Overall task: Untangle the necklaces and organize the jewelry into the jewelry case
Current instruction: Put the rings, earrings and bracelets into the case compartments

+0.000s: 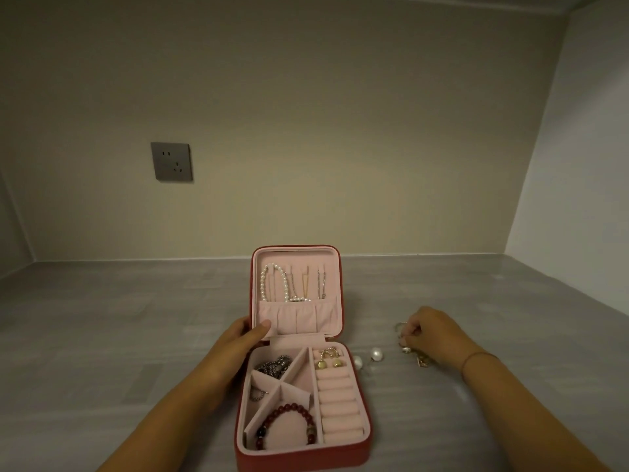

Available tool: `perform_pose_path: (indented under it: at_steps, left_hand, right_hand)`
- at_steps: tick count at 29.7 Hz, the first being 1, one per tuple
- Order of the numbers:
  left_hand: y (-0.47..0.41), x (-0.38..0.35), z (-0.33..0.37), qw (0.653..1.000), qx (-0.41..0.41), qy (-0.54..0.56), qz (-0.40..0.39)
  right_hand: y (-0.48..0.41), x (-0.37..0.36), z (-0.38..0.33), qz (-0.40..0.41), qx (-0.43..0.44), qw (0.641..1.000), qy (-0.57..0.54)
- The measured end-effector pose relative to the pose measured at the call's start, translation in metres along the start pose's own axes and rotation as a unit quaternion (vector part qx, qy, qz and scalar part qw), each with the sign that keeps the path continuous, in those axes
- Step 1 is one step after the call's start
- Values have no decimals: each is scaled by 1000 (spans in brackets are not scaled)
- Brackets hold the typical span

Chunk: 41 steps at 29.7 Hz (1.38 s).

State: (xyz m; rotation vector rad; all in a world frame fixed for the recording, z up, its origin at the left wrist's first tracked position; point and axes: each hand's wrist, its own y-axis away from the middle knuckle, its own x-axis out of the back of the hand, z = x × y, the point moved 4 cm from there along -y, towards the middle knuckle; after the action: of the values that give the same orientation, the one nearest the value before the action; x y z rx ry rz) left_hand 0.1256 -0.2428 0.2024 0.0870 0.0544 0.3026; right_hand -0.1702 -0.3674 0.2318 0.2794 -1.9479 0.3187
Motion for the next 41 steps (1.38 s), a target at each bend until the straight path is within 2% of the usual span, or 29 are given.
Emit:
perform_pose_path:
  at_steps: [4,8,13,22,26,30,33,35,38,41]
  left_hand:
    - [0,0,0,1000,2,-2,0]
    - [0,0,0,1000,3,-2,0]
    - [-2,1,-1,1000,0,-2,-1]
    - [-4,1,-2,1000,-7,-10,-4]
    - [-2,-1,-1,1000,-13,-5,-11]
    - [-5,1,-3,1000,-12,-3,-14]
    - [-7,2,-3,1000,-6,6,-15]
    - [-7,2,-3,1000,-5,15,-20]
    - [-8,1,-2,999,-5,25,-27]
    - [-7,1,-3,1000,-4,19,-22]
  right_hand:
    - [6,5,6,25,13,992,-120]
    - [11,14,12,125,-5,957,-262]
    - [11,16,19,175,-29,915,-361]
    - [12,5,20,123,-64,864,-485]
    - [24,7,-2,71,-55,837,-540]
    - [48,7,-57,-30,-13,845,-534]
    - [72,-5,-100,-135,34,853,-503]
    - [84,-13,-119,-174,57,860,-477]
    - [91,-21,-133,-187,68,886,-419]
    - [93,-28,-138,-166,61,923,-341]
